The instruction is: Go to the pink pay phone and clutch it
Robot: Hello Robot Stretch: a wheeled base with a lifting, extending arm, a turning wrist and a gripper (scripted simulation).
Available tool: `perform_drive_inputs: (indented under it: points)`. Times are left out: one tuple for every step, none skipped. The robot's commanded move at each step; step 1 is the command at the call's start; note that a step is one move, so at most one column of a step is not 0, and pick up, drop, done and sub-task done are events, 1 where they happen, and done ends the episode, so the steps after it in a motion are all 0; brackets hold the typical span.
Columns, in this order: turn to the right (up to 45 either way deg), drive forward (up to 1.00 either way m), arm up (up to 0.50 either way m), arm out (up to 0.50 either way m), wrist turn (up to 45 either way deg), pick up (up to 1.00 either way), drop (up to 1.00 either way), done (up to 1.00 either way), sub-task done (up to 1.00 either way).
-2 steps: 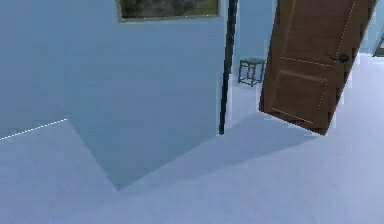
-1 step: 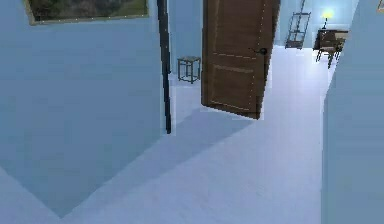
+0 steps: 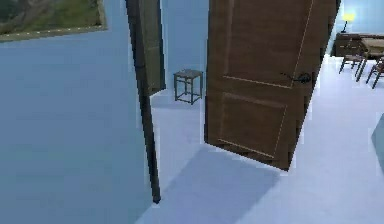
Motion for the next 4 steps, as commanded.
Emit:
perform_drive_inputs:
  points:
    - [3.0,0.0,0.0,0.0,0.0,0.0,0.0,0.0,0.0]
    - [0.0,1.0,0.0,0.0,0.0,0.0,0.0,0.0,0.0]
    - [3.0,0.0,0.0,0.0,0.0,0.0,0.0,0.0,0.0]
    - [0.0,0.25,0.0,0.0,0.0,0.0,0.0,0.0,0.0]
